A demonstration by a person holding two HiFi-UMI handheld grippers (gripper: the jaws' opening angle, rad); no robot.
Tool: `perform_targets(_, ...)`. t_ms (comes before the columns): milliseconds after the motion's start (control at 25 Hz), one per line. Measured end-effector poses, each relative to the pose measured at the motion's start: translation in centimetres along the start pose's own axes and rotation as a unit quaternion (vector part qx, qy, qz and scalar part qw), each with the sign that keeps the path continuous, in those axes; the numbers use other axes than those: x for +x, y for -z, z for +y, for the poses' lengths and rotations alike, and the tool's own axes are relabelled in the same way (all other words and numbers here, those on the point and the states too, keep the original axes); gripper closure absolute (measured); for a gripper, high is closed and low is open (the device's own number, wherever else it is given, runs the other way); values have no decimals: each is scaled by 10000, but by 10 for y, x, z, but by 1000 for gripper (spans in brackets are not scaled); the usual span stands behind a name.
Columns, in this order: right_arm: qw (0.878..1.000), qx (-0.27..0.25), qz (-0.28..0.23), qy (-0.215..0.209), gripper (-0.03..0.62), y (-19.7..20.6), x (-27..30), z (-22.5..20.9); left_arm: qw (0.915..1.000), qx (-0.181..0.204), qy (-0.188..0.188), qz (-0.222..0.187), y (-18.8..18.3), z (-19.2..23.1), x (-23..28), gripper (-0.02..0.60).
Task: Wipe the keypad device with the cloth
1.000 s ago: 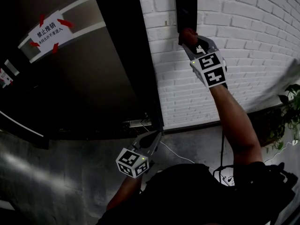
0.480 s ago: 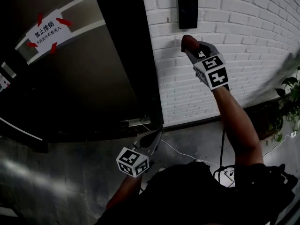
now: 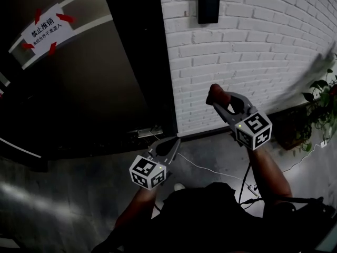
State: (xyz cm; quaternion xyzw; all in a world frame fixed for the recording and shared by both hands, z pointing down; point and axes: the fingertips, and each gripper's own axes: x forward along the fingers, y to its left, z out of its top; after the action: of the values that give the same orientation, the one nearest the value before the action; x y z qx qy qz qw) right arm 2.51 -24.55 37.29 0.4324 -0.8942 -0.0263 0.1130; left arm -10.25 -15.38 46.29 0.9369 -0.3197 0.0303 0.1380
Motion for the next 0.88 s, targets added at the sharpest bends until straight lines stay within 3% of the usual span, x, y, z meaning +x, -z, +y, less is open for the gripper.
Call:
perform_targets(240, 9986, 365, -27, -369, 450, 36, -63, 39, 9999, 19, -124, -111, 1, -28, 10, 565)
perform_targets(400, 9965, 777, -63, -288, 450, 55, -114, 44, 9997, -85, -126, -190, 4, -61, 20, 565)
perform_targets(880, 9957, 798, 20, -470, 450, 102, -210, 49, 9982, 40, -572, -184, 22, -142, 31, 565)
